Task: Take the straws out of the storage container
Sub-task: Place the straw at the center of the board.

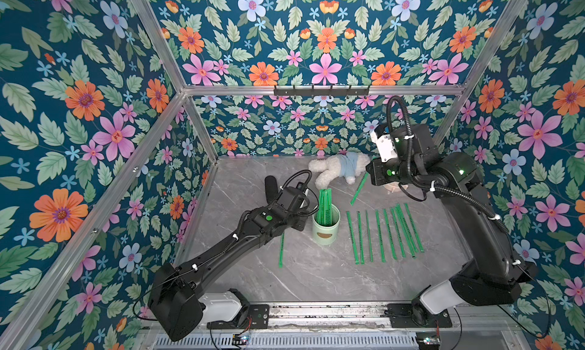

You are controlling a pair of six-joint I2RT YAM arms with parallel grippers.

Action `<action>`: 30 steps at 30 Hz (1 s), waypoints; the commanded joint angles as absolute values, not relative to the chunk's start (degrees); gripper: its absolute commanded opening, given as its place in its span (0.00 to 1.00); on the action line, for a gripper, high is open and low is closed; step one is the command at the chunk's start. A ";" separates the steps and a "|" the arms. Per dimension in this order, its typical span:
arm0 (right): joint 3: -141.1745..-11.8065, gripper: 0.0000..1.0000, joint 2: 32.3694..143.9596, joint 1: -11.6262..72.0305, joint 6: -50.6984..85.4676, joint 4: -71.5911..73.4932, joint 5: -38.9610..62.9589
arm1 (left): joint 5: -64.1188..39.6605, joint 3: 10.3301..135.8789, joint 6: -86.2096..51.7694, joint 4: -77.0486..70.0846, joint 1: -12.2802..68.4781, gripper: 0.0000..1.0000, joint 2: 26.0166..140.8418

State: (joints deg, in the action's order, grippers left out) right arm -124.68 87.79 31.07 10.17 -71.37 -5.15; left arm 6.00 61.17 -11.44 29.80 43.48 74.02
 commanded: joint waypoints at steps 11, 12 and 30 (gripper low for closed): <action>-110.07 0.10 90.26 16.13 5.15 -78.61 -14.67 | 6.64 61.96 -10.97 30.22 43.44 0.00 74.95; -109.74 0.10 91.10 15.27 5.71 -79.32 -15.35 | 6.60 62.00 -10.99 30.23 43.48 0.00 74.99; -112.92 0.09 114.11 0.32 8.78 -86.63 -27.66 | 5.37 64.05 -11.78 33.45 43.49 0.00 77.69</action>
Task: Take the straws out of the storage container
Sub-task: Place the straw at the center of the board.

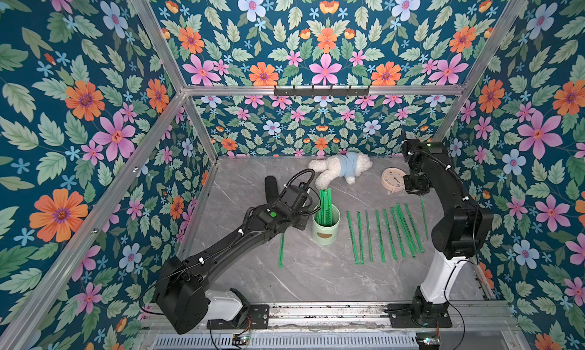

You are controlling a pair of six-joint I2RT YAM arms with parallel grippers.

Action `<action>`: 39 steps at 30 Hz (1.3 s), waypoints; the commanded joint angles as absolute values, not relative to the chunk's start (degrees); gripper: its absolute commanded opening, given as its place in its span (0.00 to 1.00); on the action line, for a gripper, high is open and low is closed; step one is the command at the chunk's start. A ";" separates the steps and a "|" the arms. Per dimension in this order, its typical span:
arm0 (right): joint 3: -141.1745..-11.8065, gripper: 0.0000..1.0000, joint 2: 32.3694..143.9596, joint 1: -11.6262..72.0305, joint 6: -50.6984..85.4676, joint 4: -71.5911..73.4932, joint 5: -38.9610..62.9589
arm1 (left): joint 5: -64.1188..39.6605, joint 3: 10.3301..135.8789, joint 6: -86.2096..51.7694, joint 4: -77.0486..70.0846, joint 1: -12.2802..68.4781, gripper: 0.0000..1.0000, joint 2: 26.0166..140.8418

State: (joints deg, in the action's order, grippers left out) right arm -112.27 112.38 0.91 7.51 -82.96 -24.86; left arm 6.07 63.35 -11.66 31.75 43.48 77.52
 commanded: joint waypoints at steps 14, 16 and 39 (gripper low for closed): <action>-117.96 0.09 129.54 -2.23 10.63 -89.60 -28.74 | 6.09 63.98 -11.63 33.57 43.51 0.00 76.15; -119.18 0.09 131.20 -2.44 10.55 -89.76 -28.58 | 6.02 63.96 -11.69 33.57 43.50 0.00 76.28; -122.66 0.14 141.00 -4.47 9.93 -88.70 -27.52 | 5.81 63.91 -11.60 33.57 43.45 0.00 77.04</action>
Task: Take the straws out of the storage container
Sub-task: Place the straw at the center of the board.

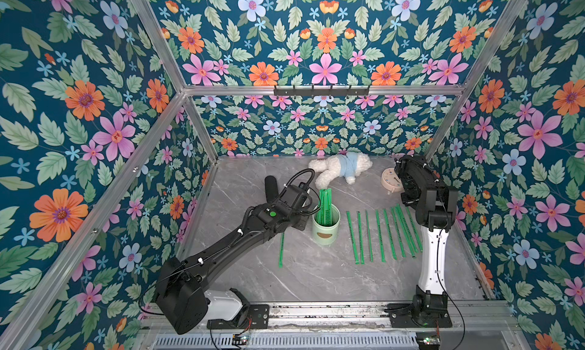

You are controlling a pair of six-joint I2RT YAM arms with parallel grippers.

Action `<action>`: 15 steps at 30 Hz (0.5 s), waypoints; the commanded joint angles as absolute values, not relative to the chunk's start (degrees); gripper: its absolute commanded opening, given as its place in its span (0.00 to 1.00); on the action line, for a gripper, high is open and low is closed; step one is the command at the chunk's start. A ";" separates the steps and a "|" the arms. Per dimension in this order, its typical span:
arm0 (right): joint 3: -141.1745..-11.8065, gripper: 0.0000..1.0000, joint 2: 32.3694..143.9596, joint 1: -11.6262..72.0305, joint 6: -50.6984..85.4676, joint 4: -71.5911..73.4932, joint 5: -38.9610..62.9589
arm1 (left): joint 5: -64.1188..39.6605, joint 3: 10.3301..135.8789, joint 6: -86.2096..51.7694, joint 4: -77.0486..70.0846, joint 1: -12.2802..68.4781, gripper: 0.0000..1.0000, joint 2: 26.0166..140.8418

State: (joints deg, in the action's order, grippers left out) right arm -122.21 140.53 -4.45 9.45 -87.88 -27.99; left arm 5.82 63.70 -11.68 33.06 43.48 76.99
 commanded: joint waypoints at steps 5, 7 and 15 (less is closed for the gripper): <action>-123.83 0.16 142.00 -4.47 9.98 -89.02 -27.25 | 5.66 63.94 -11.52 33.57 43.48 0.00 77.25; -124.11 0.17 142.29 -4.56 10.11 -89.11 -27.33 | 5.65 63.94 -11.51 33.57 43.48 0.00 77.25; -124.67 0.18 141.97 -4.57 10.26 -89.31 -26.65 | 5.80 63.97 -11.51 33.57 43.46 0.00 77.24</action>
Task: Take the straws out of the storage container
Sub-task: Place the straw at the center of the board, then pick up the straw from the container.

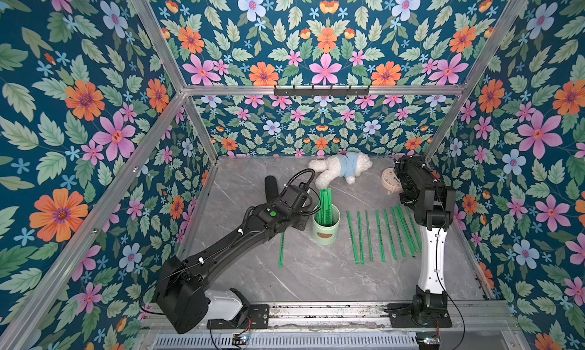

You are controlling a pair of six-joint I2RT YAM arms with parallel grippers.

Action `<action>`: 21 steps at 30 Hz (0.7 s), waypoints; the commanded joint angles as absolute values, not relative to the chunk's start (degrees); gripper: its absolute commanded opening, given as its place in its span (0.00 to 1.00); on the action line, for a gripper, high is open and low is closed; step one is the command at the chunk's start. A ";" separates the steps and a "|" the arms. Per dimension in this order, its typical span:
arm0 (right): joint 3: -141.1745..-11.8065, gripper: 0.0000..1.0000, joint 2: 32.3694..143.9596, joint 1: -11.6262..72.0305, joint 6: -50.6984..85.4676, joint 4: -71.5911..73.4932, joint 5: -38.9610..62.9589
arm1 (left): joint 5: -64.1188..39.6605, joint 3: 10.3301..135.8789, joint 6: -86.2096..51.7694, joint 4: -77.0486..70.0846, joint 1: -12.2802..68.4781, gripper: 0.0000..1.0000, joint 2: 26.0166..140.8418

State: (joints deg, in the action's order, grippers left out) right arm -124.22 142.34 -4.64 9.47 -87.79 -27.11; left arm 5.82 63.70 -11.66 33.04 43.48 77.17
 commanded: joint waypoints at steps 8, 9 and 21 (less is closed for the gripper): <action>-121.60 0.19 131.76 -4.37 10.70 -87.22 -17.48 | 6.17 64.20 -11.51 33.27 43.44 0.00 76.99; -120.20 0.19 129.57 -4.20 10.68 -85.98 -14.97 | 6.07 64.25 -11.52 33.16 43.46 0.00 76.90; -93.87 0.20 98.05 3.38 10.11 -67.10 6.57 | 0.71 65.99 -19.08 27.69 43.49 0.00 76.06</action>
State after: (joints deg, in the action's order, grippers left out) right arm -97.34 102.39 3.20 10.33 -72.31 -0.47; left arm 2.46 65.14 -15.25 30.28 43.44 75.94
